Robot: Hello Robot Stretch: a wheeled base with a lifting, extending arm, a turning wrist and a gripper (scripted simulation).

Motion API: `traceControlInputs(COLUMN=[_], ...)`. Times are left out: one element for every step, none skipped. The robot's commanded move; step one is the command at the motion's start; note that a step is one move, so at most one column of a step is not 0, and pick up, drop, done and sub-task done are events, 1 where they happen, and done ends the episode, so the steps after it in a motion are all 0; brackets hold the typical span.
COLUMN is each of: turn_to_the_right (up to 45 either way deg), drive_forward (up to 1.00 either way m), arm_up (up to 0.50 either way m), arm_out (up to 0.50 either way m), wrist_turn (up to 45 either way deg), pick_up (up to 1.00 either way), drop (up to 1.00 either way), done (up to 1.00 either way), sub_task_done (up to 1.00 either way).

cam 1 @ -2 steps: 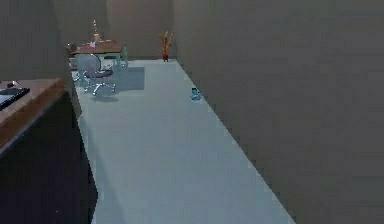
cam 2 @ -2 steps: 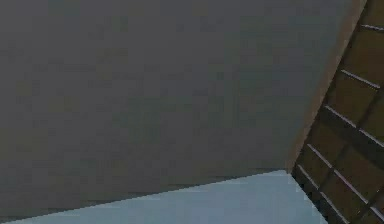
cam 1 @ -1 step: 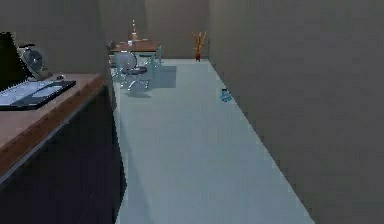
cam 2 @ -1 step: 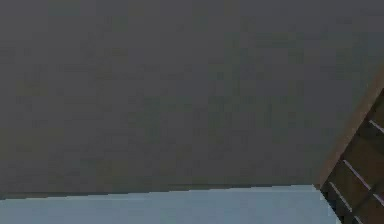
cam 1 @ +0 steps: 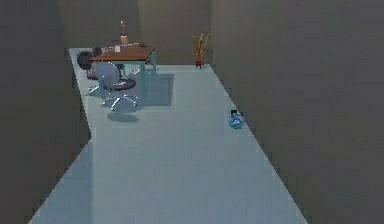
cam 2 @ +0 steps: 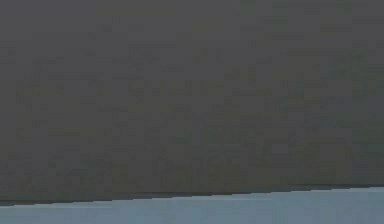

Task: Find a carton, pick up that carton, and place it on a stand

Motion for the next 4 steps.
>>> traceControlInputs(turn_to_the_right=[-6.0, 0.0, -45.0, -12.0], drive_forward=[0.00, 0.65, 0.00, 0.00], arm_up=[0.00, 0.00, 0.00, 0.00], arm_out=[0.00, 0.00, 0.00, 0.00], wrist_turn=[0.0, 0.0, 0.0, 0.0], pick_up=[0.00, 0.00, 0.00, 0.00], drop=[0.00, 0.00, 0.00, 0.00], done=[0.00, 0.00, 0.00, 0.00], sub_task_done=[0.00, 0.00, 0.00, 0.00])
